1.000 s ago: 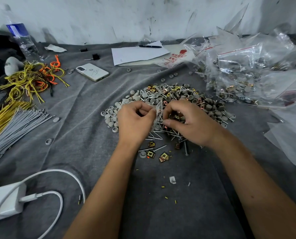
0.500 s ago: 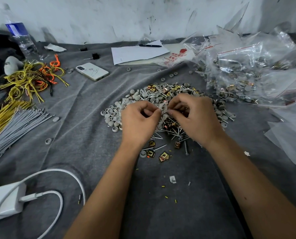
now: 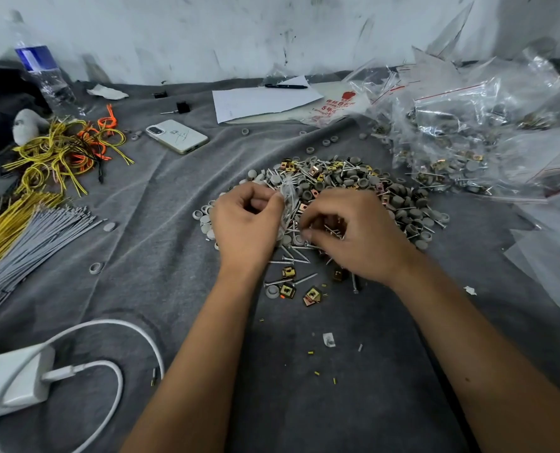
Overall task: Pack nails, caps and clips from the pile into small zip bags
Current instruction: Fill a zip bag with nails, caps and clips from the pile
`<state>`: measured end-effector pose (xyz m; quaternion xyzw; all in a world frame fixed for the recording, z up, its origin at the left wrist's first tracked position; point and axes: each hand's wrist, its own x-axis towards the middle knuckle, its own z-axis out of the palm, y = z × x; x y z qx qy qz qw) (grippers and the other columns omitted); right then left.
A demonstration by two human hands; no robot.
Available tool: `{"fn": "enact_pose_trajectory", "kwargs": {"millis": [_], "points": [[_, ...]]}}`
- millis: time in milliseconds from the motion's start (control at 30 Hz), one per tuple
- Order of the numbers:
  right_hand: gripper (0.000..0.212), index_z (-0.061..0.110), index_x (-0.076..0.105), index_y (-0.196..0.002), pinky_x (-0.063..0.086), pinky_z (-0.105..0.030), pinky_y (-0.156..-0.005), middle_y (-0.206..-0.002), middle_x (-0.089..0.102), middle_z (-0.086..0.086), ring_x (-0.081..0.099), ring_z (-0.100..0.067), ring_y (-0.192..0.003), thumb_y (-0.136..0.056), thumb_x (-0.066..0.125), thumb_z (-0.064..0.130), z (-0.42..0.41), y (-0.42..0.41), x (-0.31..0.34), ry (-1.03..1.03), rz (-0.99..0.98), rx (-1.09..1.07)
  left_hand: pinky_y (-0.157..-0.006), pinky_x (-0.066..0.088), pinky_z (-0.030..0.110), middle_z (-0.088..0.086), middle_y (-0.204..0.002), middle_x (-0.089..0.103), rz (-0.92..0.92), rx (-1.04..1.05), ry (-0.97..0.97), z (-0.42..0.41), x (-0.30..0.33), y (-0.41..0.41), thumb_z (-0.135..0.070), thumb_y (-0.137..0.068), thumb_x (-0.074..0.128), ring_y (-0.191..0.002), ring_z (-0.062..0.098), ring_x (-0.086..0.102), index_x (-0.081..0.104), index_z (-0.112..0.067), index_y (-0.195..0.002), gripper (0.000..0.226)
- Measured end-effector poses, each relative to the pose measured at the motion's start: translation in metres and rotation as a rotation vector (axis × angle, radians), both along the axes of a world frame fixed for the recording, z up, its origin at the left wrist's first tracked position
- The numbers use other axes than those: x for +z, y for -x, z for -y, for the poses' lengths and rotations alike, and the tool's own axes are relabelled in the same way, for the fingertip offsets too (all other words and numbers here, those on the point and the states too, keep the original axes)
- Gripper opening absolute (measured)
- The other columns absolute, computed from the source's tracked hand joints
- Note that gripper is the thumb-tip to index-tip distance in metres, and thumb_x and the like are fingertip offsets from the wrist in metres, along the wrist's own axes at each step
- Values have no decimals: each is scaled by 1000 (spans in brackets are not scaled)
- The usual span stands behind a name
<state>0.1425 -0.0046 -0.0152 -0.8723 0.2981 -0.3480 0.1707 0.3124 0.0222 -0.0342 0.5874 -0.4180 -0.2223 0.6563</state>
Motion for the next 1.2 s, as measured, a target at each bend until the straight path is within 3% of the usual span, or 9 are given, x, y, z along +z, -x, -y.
{"fn": "enact_pose_trajectory", "kwargs": {"millis": [100,300,400,467,567,833,933,1067,1200], "points": [[6,29,78,-86,49,-38,-82,-87,63,13,55,-7,-92,-82,83,30,-7,-6,-5,-83,-219,148,-58,41,29,-13,-54,55,-32,23,10,3,-2,-4,-18,-77,72,-55,9,48,70,-30,-63,19],[14,38,75,-94,47,-37,-91,-94,54,11,48,-7,-101,-82,82,37,-12,-12,-4,-134,-286,212,-53,41,25,-6,-55,57,-126,2,5,2,-1,-9,-19,-80,74,-50,9,49,71,-25,-64,17],[27,40,71,-110,44,-37,-99,-103,50,8,43,-10,-109,-84,79,39,-20,-18,-5,-124,-353,235,-47,39,21,-4,-55,57,-230,-32,5,1,2,-11,-11,-83,74,-48,8,47,70,-20,-62,23],[32,37,68,-115,43,-37,-100,-107,48,6,39,-11,-111,-85,78,42,-24,-22,-6,-92,-394,234,-43,38,20,-2,-53,55,-310,-45,4,2,4,-14,-4,-86,72,-45,8,44,70,-19,-60,30],[26,27,70,-105,43,-36,-95,-104,47,4,37,-12,-108,-87,76,45,-27,-24,-4,-50,-392,225,-41,36,21,1,-53,54,-405,-49,4,2,5,-17,-1,-88,71,-42,10,42,70,-17,-61,32],[19,15,63,-108,39,-32,-100,-112,53,0,38,-16,-115,-100,61,32,-24,-23,-7,46,-472,155,-40,36,21,2,-53,55,-386,-39,-21,2,4,-19,-1,-89,71,-42,10,42,70,-13,-65,26],[7,19,54,-100,37,-27,-94,-104,53,6,38,-9,-104,-102,57,25,-23,-20,-3,-38,-365,145,-41,36,21,3,-54,55,-383,-40,-25,2,4,-19,-2,-88,72,-42,11,42,70,-11,-67,23],[8,15,57,-95,42,-27,-71,-84,59,12,53,-2,-78,-102,57,18,-18,-15,2,-145,-136,73,-42,36,20,3,-54,55,-356,-42,-36,2,3,-17,-2,-88,72,-44,11,43,70,-13,-68,23],[2,17,64,-97,47,-33,-74,-88,66,6,58,-11,-84,-98,66,18,-8,-6,2,-114,-46,-58,-44,36,22,2,-54,57,-273,-67,-51,1,1,-9,-4,-86,72,-44,12,44,70,-12,-69,19]]}}
